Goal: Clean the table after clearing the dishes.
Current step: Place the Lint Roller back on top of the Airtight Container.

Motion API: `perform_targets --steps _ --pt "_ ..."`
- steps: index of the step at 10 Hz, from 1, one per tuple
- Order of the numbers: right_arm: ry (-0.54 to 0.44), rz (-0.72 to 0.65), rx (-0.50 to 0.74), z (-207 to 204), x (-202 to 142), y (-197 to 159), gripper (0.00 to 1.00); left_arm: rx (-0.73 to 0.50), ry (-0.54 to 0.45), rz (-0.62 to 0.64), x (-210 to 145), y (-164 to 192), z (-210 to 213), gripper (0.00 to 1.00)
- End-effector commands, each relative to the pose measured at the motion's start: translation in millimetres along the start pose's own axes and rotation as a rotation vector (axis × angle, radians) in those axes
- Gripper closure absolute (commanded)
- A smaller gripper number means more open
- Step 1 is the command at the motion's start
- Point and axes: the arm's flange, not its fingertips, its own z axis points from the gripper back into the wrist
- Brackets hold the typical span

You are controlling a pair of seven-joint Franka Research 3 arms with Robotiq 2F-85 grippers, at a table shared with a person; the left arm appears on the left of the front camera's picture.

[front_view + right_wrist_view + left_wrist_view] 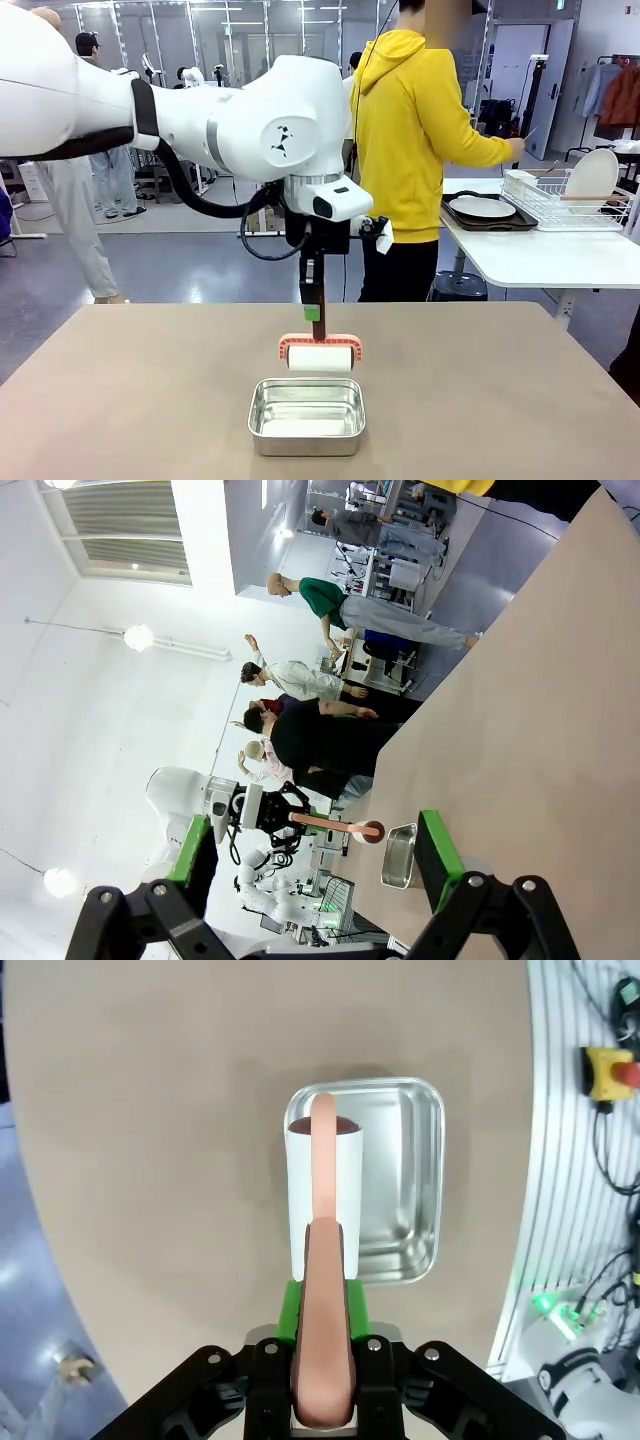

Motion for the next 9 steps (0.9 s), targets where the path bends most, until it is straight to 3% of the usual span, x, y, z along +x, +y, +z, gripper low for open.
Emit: perform_targets --steps 1,9 --pt "0.005 0.005 0.006 1 -3 3 0.00 -0.072 -0.024 -0.002 -4 -5 -21 0.80" --pt "0.005 0.005 0.006 1 -3 3 0.00 -0.094 0.058 0.080 -14 25 -92 0.80"
